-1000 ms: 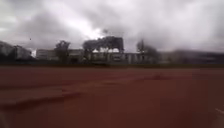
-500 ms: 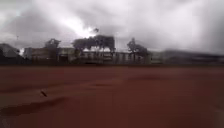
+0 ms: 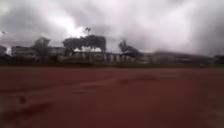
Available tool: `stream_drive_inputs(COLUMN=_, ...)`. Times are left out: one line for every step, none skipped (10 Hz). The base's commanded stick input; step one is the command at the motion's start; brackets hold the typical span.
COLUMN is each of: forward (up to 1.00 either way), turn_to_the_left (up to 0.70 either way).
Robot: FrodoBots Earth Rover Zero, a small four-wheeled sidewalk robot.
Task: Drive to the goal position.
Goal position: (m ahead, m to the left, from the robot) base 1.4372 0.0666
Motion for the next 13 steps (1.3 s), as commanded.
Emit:
stream_drive_inputs(forward=0.7, turn_to_the_left=0.0)
stream_drive_inputs(forward=0.7, turn_to_the_left=0.0)
stream_drive_inputs(forward=0.7, turn_to_the_left=0.0)
stream_drive_inputs(forward=0.7, turn_to_the_left=0.0)
stream_drive_inputs(forward=0.7, turn_to_the_left=0.0)
stream_drive_inputs(forward=0.7, turn_to_the_left=0.0)
stream_drive_inputs(forward=0.7, turn_to_the_left=0.0)
stream_drive_inputs(forward=0.7, turn_to_the_left=0.0)
stream_drive_inputs(forward=0.7, turn_to_the_left=0.0)
stream_drive_inputs(forward=0.7, turn_to_the_left=0.0)
stream_drive_inputs(forward=0.7, turn_to_the_left=0.0)
stream_drive_inputs(forward=0.7, turn_to_the_left=0.0)
stream_drive_inputs(forward=0.7, turn_to_the_left=0.0)
